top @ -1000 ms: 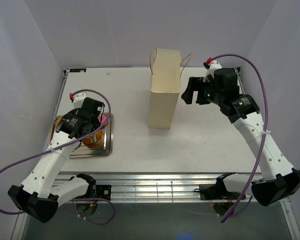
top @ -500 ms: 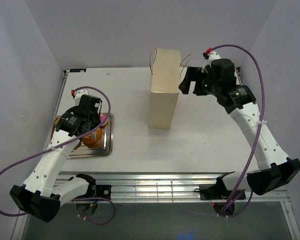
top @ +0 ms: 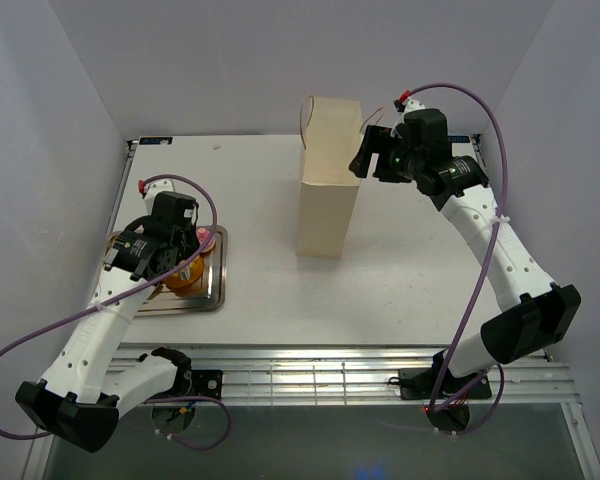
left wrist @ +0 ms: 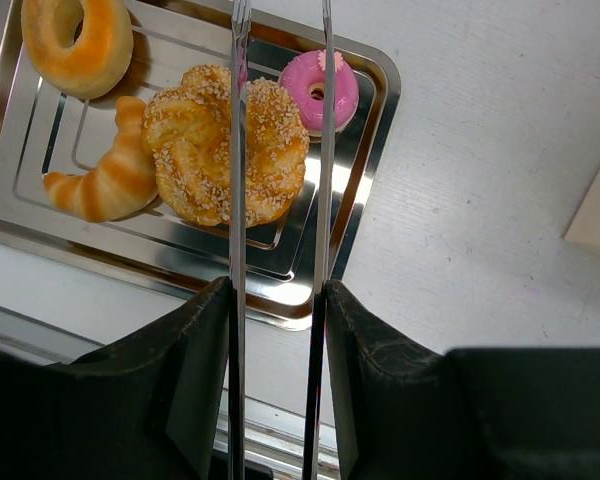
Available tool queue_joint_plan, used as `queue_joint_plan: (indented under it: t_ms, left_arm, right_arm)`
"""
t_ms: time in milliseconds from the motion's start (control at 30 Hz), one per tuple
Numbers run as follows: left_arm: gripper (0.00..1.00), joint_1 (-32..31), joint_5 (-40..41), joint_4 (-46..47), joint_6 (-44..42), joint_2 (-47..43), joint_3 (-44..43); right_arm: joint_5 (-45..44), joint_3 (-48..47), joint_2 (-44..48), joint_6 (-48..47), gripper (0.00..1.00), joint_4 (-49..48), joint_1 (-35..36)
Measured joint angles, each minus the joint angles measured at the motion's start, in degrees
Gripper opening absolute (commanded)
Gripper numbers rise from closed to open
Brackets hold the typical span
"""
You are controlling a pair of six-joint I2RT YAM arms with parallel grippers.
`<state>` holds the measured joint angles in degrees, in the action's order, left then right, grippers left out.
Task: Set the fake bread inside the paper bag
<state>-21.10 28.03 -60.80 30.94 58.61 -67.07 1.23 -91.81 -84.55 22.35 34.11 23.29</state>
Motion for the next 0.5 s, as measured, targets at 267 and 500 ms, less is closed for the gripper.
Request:
queue_joint_plan:
  t_ms: [267,500]
  left_arm:
    - [0.50,0.0,-0.5,0.0,0.0,0.0,0.2]
    - [0.50,0.0,-0.7,0.1,0.0,0.0,0.7]
  right_arm:
    - [-2.0,-3.1,-4.3,0.0,0.70,-1.6,0.1]
    - [-2.8,-4.0,-5.1,-0.2,0.71,-4.4,0.3]
